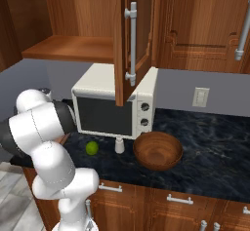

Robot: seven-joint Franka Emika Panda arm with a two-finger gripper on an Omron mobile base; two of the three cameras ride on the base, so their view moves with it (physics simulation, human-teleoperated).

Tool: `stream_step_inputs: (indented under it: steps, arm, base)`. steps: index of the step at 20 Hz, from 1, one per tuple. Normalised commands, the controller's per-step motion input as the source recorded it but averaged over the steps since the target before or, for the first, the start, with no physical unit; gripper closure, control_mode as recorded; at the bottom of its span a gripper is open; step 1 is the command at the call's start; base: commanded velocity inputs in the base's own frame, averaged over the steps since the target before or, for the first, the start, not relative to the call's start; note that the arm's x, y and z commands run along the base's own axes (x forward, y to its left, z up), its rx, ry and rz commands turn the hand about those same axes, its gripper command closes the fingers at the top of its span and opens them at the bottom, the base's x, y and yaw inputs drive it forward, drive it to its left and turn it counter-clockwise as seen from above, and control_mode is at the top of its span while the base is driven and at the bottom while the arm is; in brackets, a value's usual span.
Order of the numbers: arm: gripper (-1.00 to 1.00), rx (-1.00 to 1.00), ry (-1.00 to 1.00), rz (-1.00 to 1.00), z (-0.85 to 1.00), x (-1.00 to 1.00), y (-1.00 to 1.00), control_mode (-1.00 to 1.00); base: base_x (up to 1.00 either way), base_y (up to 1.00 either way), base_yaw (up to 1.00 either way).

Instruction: Open the cabinet. Place the bowl and condiment on the counter. Then place the lime and garlic on the cutting board.

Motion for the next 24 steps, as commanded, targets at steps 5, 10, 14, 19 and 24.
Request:
stream_step_inputs:
  steps: [5, 10, 14, 19, 24]
  arm:
    - [-1.00, 0.00, -0.01, 0.00, 0.00, 0.00, 0.00, -1.00]
    - [-1.00, 0.01, -0.02, 0.00, 0.01, 0.00, 0.00, -1.00]
    - [-1.00, 0.07, 0.00, 0.00, 0.34, -0.10, -0.01, -1.00]
    - [-1.00, 0.09, 0.00, -0.06, 0.31, -0.71, -0.38, -1.00]
    - [-1.00, 0.03, 0.02, -0.27, 0.05, -0.86, -0.74, -1.00]
  base:
    - [0.00, 0.00, 0.00]
    - [0.00, 0.00, 0.00]
    - [0.00, 0.00, 0.00]
    - [0.00, 0.00, 0.00]
    - [0.00, 0.00, 0.00]
